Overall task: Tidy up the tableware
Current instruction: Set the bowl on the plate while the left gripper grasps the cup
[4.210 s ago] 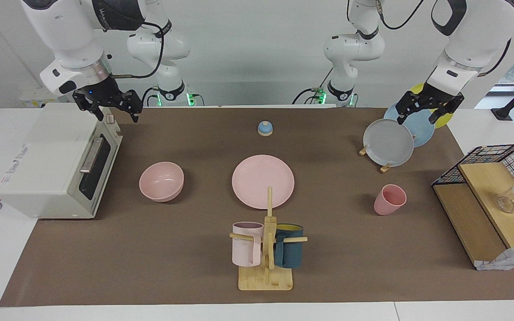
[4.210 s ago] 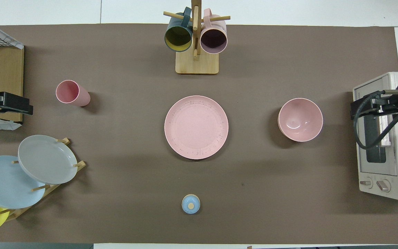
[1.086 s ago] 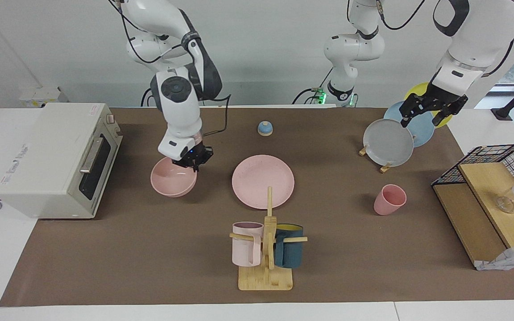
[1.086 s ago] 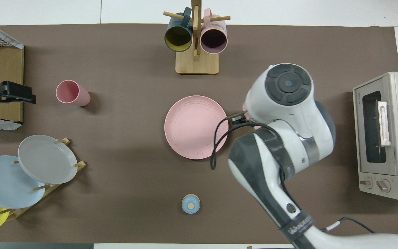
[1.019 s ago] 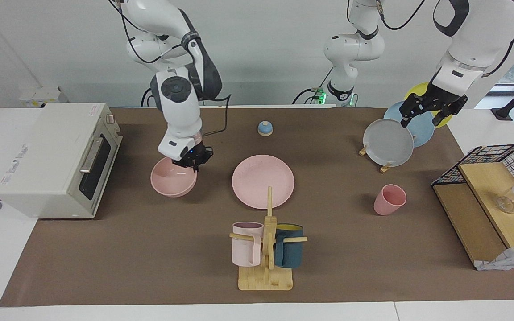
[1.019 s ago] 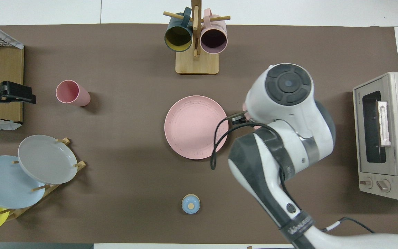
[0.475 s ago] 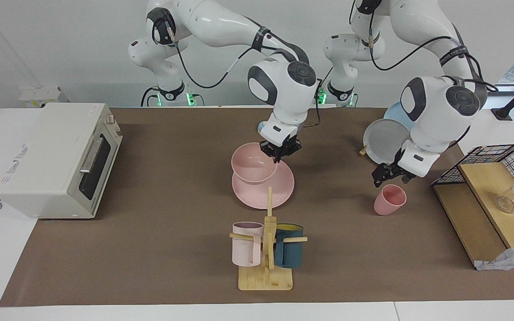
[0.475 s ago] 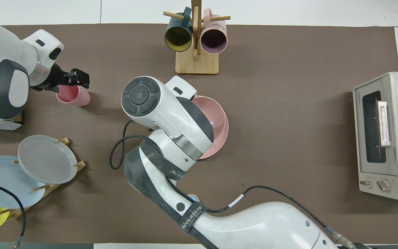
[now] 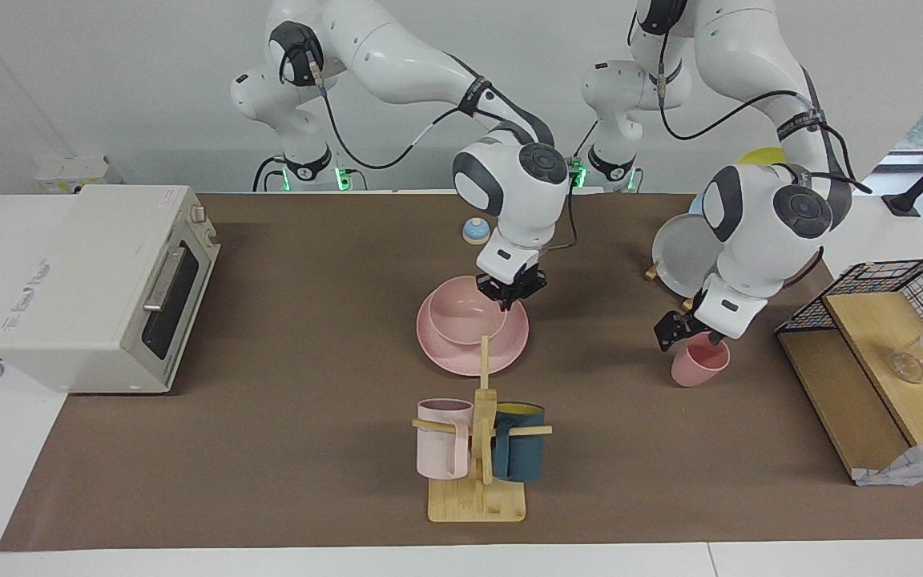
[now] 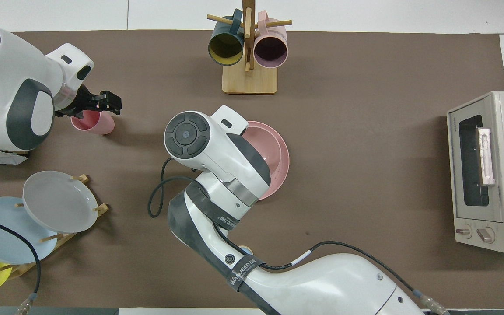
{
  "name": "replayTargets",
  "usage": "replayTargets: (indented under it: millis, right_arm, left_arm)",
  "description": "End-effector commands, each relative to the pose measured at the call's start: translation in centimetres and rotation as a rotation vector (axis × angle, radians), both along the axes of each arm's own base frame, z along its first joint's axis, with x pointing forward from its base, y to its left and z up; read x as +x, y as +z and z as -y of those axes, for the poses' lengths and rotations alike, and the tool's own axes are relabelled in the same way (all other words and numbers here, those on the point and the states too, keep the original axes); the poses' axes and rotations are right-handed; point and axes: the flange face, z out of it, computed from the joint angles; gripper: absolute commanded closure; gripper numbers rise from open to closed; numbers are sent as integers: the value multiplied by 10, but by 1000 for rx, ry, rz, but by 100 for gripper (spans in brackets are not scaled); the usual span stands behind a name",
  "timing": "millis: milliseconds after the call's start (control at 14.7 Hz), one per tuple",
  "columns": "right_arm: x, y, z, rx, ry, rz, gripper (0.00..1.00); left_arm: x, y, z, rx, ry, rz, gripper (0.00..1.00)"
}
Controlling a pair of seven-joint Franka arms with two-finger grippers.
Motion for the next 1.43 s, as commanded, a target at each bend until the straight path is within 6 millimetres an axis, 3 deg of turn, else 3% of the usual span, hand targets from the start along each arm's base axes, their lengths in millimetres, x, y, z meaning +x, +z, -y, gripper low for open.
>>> replayTargets:
  millis: [0,204,272,340,407,475,543,611,679,747,815,951,1086,1222,1358]
  right_arm:
    - [-18,0,3,13,-7,14,100]
    - [-18,0,1,17,-16,18,100]
    - [-18,1,1,18,-18,19,85]
    - [-18,1,1,22,-17,21,47]
    - [-17,2,1,25,-19,25,31]
    - [-16,7,0,21,-18,26,0]
    - [-13,20,1,17,-27,22,0]
    - [-3,32,12,-4,-45,10,0]
    - [9,46,25,-2,-64,15,0]
    - [22,59,44,10,-98,19,0]
    - [27,90,66,37,-121,39,0]
    - [30,129,114,12,-97,13,0]
    - [34,171,180,-14,-75,-25,0]
    - [37,197,243,-38,-97,-74,0]
    - [32,226,312,-36,-69,-117,0]
  left_arm:
    - [3,-13,2,21,-10,18,1]
    - [4,-23,-2,34,-21,6,1]
    - [5,-22,-5,38,-22,9,1]
    - [5,-24,-6,37,-22,12,2]
    - [5,-29,-7,41,-29,10,4]
    - [4,-34,-3,40,-38,11,6]
    - [4,-46,0,39,-43,13,12]
    - [4,-47,-1,41,-46,16,32]
    - [4,-47,-4,49,-61,11,61]
    - [5,-45,-7,73,-82,3,100]
    - [5,-41,-9,79,-92,-4,100]
    - [6,-35,-12,82,-107,-14,100]
    - [6,-28,-11,84,-119,-19,100]
    - [6,-21,-4,85,-125,-20,100]
    - [9,1,-2,83,-118,-30,100]
